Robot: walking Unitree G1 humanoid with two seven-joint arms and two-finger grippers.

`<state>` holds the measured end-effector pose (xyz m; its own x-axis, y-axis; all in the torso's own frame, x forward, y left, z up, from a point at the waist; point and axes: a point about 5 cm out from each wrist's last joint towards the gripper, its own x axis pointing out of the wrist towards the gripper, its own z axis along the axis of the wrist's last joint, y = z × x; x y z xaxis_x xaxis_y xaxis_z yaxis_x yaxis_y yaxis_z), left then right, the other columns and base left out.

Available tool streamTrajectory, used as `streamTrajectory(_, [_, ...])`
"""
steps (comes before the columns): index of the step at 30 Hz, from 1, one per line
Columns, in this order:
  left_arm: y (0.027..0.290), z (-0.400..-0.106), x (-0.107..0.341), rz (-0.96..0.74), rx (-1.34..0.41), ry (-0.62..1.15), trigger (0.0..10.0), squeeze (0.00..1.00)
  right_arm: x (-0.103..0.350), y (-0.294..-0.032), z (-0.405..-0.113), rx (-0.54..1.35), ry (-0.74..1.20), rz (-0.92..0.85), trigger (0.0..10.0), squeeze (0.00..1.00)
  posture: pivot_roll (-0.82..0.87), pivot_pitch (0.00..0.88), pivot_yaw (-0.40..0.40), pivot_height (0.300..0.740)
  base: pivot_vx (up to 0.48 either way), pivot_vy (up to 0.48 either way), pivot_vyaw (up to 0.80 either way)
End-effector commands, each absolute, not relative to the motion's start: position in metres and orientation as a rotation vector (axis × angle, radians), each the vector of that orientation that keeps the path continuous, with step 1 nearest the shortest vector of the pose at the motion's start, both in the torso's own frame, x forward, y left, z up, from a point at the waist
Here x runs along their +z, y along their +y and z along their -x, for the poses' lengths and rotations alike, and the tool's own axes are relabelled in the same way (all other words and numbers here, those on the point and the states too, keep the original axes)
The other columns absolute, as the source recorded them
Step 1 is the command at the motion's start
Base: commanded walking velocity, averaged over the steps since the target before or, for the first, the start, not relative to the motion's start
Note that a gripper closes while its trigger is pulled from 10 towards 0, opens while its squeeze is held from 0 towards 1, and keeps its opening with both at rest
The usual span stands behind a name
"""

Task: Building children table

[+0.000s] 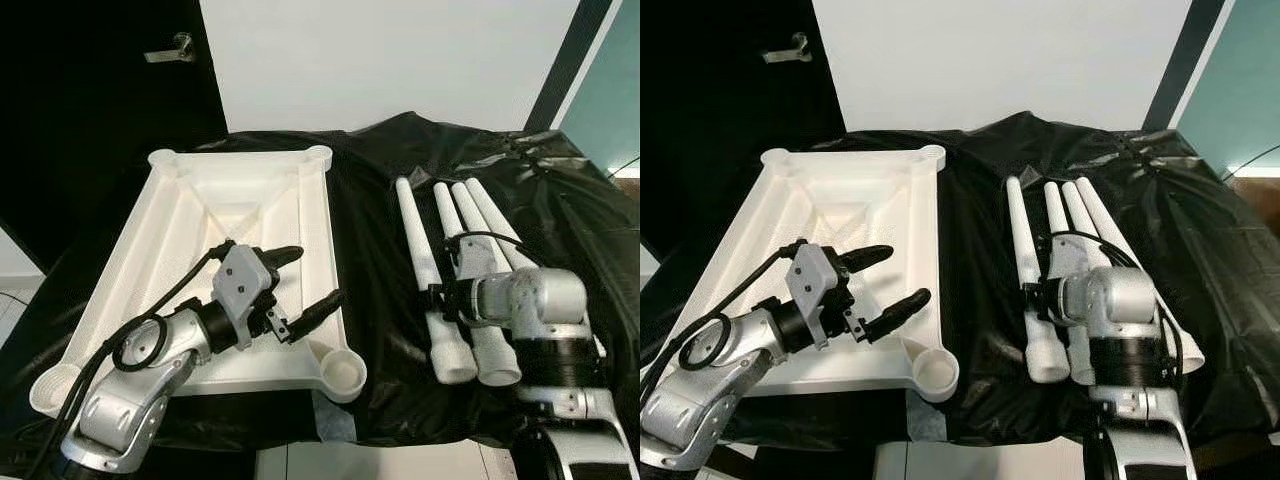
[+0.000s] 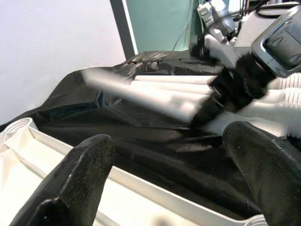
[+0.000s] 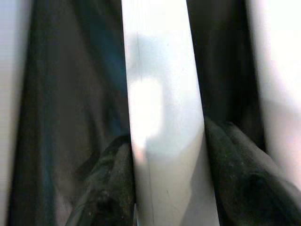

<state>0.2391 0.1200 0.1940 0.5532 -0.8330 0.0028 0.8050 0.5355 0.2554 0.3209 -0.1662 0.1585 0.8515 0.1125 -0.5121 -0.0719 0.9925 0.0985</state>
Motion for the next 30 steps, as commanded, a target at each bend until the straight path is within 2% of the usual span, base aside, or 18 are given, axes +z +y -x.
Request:
streamTrajectory(1, [0.122,-0.239,0.195,-0.229,-0.956,-0.130,10.0,0.00,0.176,-0.168,-0.324,0.090,0.387,-0.058,10.0,0.00,0.02,0.000,-0.042,0.740,0.000,0.000,0.00])
streamTrajectory(2, [0.123,-0.241,0.196,-0.221,-0.934,-0.129,10.0,0.00,0.180,-0.168,-0.323,0.078,0.344,-0.130,10.0,0.00,0.03,0.000,-0.036,0.740,0.000,0.000,0.00])
streamTrajectory(7, [0.125,-0.252,0.200,-0.177,-0.868,-0.119,10.0,0.00,0.197,-0.163,-0.322,0.109,0.175,-0.250,10.0,0.00,0.01,0.000,-0.013,0.740,0.000,0.000,0.00])
streamTrajectory(12, [0.126,-0.265,0.204,-0.141,-0.815,-0.120,10.0,0.00,0.207,-0.155,-0.322,0.168,0.031,-0.209,10.0,0.00,0.01,0.000,0.000,0.740,0.000,0.000,0.00])
streamTrajectory(19, [0.121,-0.285,0.215,0.014,-0.798,-0.157,10.0,0.00,0.208,-0.134,-0.313,0.321,-0.152,-0.074,10.0,0.00,-0.01,0.000,0.010,0.740,0.000,0.000,0.00])
streamTrajectory(20, [0.120,-0.288,0.217,0.055,-0.808,-0.151,10.0,1.00,0.208,-0.130,-0.311,0.357,-0.178,-0.029,10.0,0.00,-0.01,0.000,0.011,0.740,0.000,0.000,0.00])
streamTrajectory(22, [0.117,-0.293,0.218,0.124,-0.822,-0.142,10.0,1.00,0.206,-0.124,-0.309,0.397,-0.199,0.018,10.0,0.00,-0.01,0.000,0.014,0.740,0.000,0.000,0.00])
streamTrajectory(29, [0.107,-0.304,0.230,0.198,-0.868,-0.153,10.0,1.00,0.201,-0.112,-0.304,0.514,-0.253,0.086,10.0,0.00,-0.01,0.000,0.019,0.740,0.000,0.000,0.00])
streamTrajectory(30, [0.104,-0.306,0.235,0.224,-0.878,-0.162,10.0,0.32,0.199,-0.110,-0.303,0.538,-0.255,0.094,10.0,0.00,-0.01,0.000,0.019,0.740,0.000,0.000,0.00])
